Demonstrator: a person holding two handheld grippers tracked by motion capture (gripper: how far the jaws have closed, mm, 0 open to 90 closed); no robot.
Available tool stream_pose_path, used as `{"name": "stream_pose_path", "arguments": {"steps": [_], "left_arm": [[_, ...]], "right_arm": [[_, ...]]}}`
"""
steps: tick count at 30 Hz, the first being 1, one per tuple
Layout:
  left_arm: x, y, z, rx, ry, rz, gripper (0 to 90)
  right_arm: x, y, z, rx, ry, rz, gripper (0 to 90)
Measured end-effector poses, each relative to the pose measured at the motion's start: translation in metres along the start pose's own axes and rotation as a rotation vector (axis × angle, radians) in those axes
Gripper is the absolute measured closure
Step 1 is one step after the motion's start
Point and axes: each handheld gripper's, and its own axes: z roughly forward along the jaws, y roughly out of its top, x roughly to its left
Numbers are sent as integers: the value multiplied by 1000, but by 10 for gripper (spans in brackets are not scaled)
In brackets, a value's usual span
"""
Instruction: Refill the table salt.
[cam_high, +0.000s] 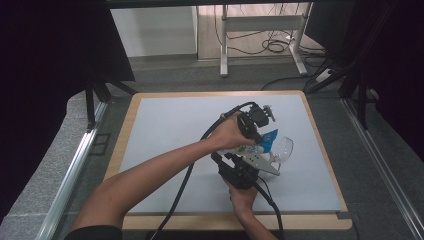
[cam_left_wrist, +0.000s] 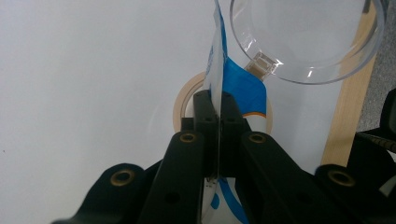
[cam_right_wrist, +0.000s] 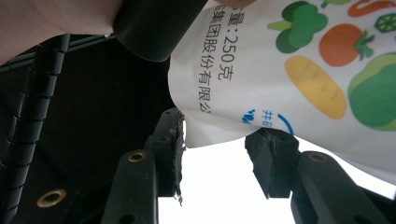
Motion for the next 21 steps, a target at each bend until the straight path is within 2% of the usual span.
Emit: {"name": "stream_pose_path", "arguments": {"steps": [21], "left_arm": [[3, -5, 5, 6, -2, -7, 899]], "right_arm": [[0, -5, 2, 15, -6, -2, 579]]}}
